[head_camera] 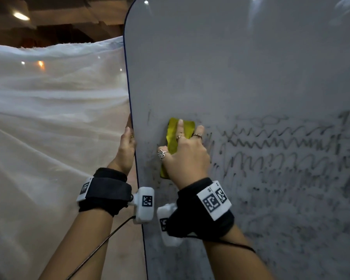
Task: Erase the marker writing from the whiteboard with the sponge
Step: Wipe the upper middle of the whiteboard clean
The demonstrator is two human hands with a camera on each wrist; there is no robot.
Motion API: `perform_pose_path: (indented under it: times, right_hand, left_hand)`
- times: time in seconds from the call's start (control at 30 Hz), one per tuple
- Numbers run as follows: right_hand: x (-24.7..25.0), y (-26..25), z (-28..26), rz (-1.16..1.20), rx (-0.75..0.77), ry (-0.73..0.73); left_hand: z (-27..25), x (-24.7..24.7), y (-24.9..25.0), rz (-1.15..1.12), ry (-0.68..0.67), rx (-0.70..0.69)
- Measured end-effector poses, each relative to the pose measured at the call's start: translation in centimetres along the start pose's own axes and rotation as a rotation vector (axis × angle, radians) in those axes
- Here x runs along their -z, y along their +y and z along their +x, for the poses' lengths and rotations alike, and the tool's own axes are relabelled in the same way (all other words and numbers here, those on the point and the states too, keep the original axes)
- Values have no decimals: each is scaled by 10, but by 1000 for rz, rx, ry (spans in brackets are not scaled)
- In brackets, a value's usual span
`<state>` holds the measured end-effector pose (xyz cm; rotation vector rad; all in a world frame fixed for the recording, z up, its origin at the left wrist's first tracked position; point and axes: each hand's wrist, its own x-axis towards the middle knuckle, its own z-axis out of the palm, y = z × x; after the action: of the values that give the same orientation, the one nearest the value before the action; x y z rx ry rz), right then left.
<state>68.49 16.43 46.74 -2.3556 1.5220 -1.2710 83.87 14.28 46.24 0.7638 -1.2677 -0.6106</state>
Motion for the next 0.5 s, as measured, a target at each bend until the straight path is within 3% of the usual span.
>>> perform_pose_path:
  times: [0.1,0.27,0.33,0.4,0.5]
  right_hand:
    - [10,14,3,-48,-47,23]
    - [31,49,5,59,-269,167]
    - [26,36,5,75,-215,154]
    - [14,11,5,50,-70,86]
    - [-1,-14,6,22,32,31]
  left_hand:
    - [-1,0,1,28,-7,-15]
    - [-5,-11,3,31,18,-83]
    - [-9,-17,6,-32,-33,-93]
    - [-11,-16,-2,-8,-58,-94]
    - [-14,1,-14,305,138,-213]
